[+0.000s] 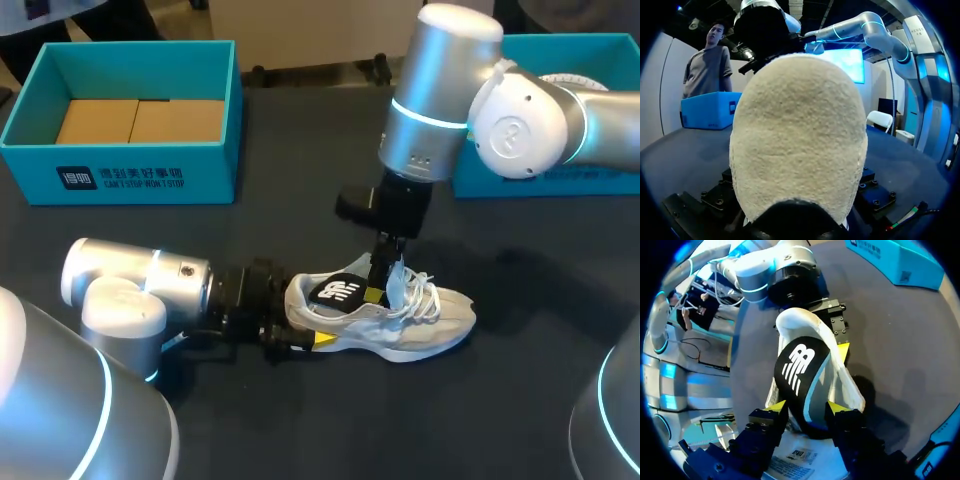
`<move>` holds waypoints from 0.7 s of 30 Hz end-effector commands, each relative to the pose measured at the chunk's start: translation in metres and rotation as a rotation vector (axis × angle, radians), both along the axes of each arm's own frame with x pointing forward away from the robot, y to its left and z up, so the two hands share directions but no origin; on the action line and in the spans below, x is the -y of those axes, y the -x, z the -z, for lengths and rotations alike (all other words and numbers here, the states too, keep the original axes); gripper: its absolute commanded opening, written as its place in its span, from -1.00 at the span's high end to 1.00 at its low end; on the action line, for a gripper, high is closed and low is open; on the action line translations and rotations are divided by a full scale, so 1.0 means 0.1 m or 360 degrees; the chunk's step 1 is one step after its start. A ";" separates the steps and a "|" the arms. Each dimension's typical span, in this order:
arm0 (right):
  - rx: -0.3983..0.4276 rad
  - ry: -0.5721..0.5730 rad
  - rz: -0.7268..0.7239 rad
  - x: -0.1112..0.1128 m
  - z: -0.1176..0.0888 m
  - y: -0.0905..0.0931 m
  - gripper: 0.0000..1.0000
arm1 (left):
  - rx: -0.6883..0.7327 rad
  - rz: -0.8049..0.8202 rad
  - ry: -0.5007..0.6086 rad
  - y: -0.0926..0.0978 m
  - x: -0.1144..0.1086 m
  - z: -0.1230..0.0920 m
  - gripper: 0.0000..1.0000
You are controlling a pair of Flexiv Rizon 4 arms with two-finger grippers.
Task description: Take the shoe out of the shoebox, open the shoe tongue, remove and reinsert the insole, then place the shoe into the shoebox
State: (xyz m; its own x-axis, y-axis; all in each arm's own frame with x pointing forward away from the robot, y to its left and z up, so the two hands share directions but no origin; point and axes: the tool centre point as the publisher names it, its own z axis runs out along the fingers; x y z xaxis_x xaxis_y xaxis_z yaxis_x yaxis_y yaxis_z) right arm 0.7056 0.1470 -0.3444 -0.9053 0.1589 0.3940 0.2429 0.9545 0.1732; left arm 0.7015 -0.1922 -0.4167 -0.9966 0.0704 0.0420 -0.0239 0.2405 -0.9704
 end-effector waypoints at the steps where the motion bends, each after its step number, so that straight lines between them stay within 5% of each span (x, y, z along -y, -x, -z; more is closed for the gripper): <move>1: -0.0031 -0.0020 0.0005 -0.01 0.03 0.01 0.07 | 0.0001 0.0002 0.0000 -0.01 0.00 0.01 1.00; 11: -0.0111 -0.0090 0.0004 0.00 0.00 0.11 0.15 | 0.0001 0.0002 0.0000 -0.01 0.00 0.01 1.00; 13: -0.0123 -0.0102 -0.0002 -0.02 0.01 0.12 0.45 | 0.0001 0.0002 0.0000 -0.01 0.00 0.01 1.00; 15: -0.0127 -0.0107 -0.0006 -0.04 0.02 0.13 1.00 | 0.0001 0.0002 0.0000 -0.01 0.00 0.01 1.00; 21: -0.0084 -0.0161 -0.0061 -0.05 -0.02 0.15 1.00 | 0.0001 0.0002 0.0000 -0.01 0.00 0.01 1.00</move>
